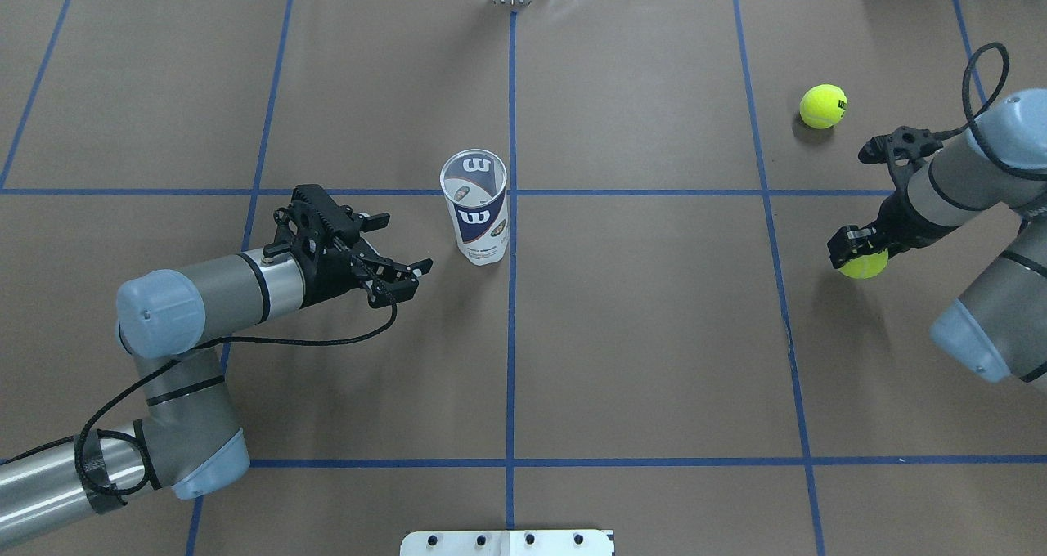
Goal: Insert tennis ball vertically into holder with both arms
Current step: 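Grasp the can with the left gripper while the right gripper grasps the ball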
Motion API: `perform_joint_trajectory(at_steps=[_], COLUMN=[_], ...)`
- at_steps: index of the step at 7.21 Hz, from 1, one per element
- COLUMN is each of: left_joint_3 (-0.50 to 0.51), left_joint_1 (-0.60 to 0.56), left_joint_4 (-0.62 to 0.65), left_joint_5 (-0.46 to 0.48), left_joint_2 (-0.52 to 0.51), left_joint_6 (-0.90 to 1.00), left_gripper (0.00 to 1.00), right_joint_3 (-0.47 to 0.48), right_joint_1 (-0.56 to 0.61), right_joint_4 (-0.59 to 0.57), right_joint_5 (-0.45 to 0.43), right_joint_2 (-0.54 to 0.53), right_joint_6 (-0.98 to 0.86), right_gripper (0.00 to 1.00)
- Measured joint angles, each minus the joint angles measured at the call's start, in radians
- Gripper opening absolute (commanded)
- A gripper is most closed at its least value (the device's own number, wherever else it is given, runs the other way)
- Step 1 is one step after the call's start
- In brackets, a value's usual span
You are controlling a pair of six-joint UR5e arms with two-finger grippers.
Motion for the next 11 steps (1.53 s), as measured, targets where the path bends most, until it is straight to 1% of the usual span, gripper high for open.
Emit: perform_joint_trajectory(at_steps=[2,3,4,6,7,9,11], left_joint_3=[0.009,0.016,0.041,0.123,0.140,0.168,0.226], left_joint_1=[0.004,0.007,0.009,0.011,0.012,0.013,0.020], left_joint_4=[0.002,0.004,0.004,-0.020,-0.034,-0.071,-0.085], left_joint_5=[0.000,0.001,0.002,0.010,0.033,0.075,0.097], left_joint_2=[-0.006,-0.013,-0.039,-0.117,-0.135,-0.150,-0.186], left_joint_6=[0.000,0.000,-0.001,-0.004,-0.004,-0.004,-0.005], left_gripper=[0.99,0.99,0.99,0.99,0.99,0.99,0.99], right_joint_3=[0.051,0.061,0.064,0.063,0.063,0.060,0.060], right_joint_1=[0.031,0.038,0.041,0.042,0.042,0.041,0.040], right_joint_4=[-0.045,-0.052,-0.054,-0.057,-0.057,-0.057,-0.060], right_joint_5=[0.027,0.038,0.042,0.060,0.072,0.080,0.081], right_joint_2=[0.030,0.051,0.088,0.153,0.173,0.192,0.209], right_joint_6=[0.001,0.001,0.004,0.014,0.016,0.017,0.018], right_gripper=[0.00,0.00,0.00,0.00,0.00,0.00,0.00])
